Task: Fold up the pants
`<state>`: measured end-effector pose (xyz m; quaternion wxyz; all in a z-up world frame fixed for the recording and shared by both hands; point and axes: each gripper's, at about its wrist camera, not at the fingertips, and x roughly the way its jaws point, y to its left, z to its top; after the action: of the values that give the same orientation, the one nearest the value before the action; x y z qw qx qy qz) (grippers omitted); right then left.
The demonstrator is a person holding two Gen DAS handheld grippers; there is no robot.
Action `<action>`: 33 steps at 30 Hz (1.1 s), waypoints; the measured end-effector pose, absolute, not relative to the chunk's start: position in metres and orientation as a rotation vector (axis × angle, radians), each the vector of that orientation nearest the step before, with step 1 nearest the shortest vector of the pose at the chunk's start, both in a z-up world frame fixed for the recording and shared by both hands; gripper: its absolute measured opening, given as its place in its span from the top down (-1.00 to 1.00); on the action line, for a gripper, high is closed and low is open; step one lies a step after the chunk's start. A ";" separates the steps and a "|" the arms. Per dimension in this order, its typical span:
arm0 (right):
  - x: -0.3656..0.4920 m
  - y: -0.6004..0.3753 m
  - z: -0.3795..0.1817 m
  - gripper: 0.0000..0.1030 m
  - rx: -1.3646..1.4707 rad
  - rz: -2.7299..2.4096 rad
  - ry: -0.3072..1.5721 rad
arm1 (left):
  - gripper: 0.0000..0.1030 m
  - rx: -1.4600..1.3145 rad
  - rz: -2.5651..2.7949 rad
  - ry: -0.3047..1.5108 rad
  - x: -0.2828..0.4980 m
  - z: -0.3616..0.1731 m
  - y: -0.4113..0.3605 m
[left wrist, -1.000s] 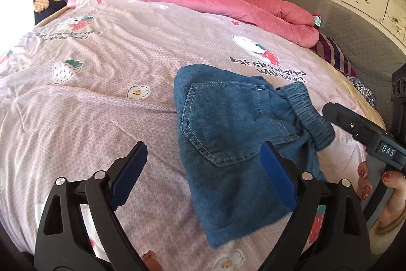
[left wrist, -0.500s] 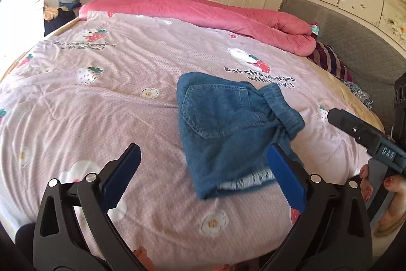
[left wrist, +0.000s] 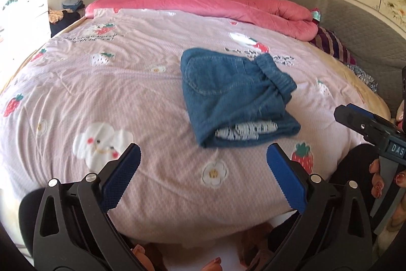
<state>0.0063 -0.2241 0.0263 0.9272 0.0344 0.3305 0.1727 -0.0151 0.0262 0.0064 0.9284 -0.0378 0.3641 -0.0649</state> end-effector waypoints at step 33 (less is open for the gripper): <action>-0.007 -0.220 -0.016 -0.91 0.001 0.309 0.707 | -0.82 -0.098 -0.086 0.794 -0.036 -0.026 0.024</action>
<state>-0.0068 -0.2198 -0.0158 0.9265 0.0003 0.3450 0.1506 -0.0359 0.0243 -0.0258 0.9202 -0.0476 0.3863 -0.0420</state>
